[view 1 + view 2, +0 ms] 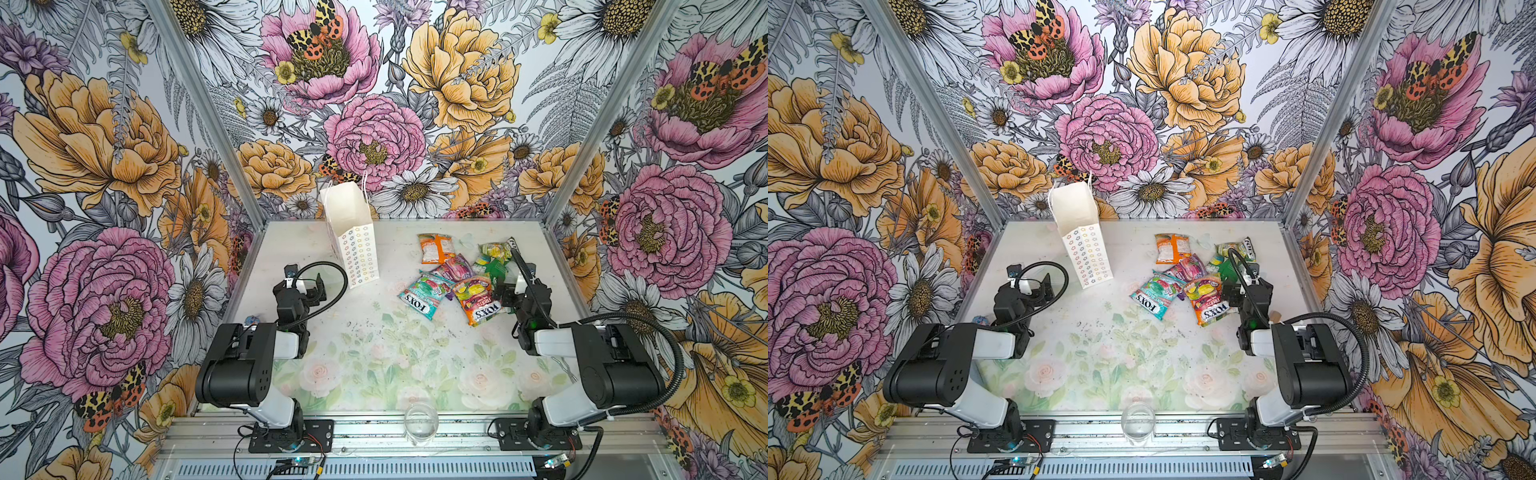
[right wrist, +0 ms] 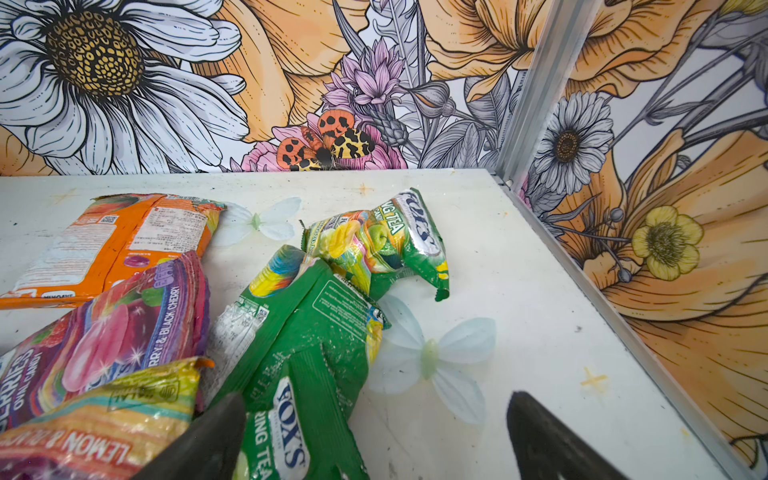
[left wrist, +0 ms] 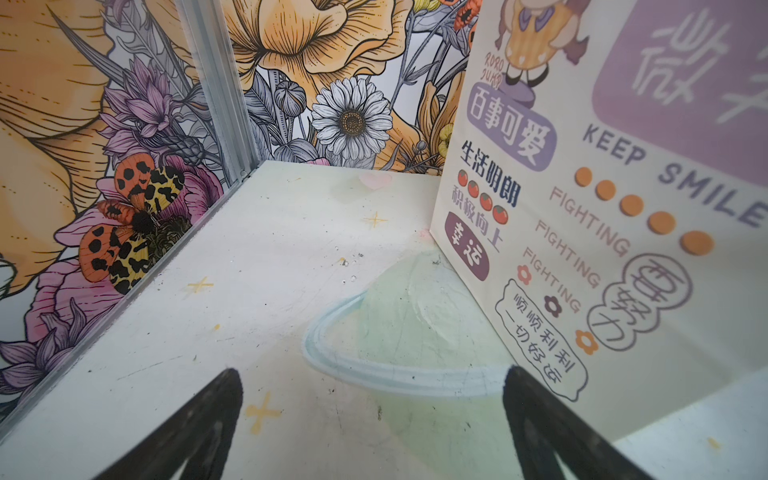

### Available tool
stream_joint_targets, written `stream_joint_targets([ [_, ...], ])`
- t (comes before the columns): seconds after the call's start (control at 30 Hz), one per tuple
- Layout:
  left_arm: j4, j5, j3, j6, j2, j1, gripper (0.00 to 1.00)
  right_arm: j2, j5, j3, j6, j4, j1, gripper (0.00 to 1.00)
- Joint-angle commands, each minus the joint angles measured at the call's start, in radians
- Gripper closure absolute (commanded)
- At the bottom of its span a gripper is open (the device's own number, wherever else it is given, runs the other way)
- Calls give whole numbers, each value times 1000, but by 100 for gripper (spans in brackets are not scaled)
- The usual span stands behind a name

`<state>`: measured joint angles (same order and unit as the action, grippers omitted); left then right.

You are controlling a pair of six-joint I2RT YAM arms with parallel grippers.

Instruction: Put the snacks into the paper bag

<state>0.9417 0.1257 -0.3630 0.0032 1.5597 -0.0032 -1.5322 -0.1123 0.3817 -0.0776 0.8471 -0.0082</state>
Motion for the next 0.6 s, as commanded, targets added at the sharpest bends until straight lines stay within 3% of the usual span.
stream_joint_targets([
  [0.0,3,3,-15,4,-6,1,1,-4,-13,14,-6,15,-5,0],
  [0.43,1,4,-14,4,-6,2,1,-3,-14,10,-4,18,-5,3],
  [0.57,8,42,-10,-2,-12,-6,1,43,-113,-1,-34,6,4,3],
])
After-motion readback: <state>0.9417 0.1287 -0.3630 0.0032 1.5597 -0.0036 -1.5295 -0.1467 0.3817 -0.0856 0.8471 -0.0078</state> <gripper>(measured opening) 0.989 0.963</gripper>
